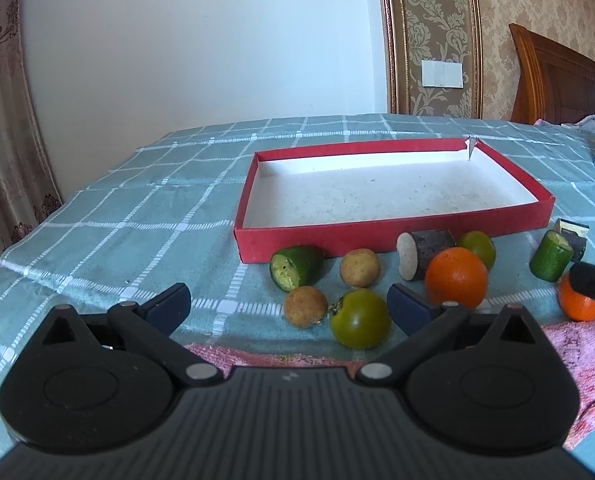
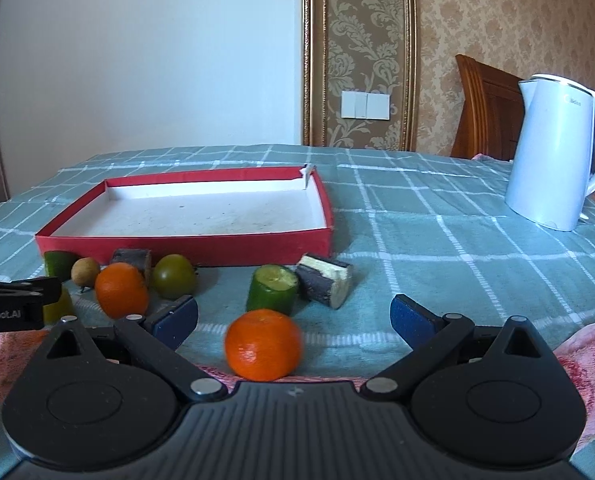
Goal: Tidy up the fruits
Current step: 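Move both tools toward the fruits in front of the red tray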
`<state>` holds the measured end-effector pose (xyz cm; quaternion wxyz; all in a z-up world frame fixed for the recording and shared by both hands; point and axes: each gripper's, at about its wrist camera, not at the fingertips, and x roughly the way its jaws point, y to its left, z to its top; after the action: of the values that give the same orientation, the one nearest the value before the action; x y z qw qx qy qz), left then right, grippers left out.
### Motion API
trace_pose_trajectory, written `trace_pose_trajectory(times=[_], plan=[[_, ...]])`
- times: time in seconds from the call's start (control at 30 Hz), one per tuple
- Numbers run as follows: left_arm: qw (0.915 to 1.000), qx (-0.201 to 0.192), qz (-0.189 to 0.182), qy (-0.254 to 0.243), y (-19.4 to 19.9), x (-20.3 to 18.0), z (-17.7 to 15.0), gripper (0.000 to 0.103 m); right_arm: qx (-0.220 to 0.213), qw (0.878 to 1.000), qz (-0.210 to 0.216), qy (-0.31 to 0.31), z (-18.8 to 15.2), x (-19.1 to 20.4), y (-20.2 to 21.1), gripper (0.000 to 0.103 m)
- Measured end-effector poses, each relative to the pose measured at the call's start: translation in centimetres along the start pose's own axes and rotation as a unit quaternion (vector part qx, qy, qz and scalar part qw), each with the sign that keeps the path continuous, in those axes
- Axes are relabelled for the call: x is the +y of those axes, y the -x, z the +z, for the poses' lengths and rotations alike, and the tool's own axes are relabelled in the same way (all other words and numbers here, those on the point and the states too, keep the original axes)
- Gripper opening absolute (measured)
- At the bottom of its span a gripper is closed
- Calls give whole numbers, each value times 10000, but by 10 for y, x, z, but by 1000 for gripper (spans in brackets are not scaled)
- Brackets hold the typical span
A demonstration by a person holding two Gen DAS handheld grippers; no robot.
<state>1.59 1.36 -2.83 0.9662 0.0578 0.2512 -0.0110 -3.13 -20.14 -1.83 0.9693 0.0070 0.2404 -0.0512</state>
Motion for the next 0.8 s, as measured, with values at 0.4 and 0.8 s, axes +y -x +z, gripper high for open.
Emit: trace_pose_trajectory(times=[0.4, 0.8], plan=[[10000, 8, -63, -52, 2, -4, -2, 103, 127, 9998, 35, -163, -4, -15, -2, 103], [9999, 85, -40, -36, 0, -4, -1, 103, 262, 9996, 112, -89, -5, -8, -6, 103]])
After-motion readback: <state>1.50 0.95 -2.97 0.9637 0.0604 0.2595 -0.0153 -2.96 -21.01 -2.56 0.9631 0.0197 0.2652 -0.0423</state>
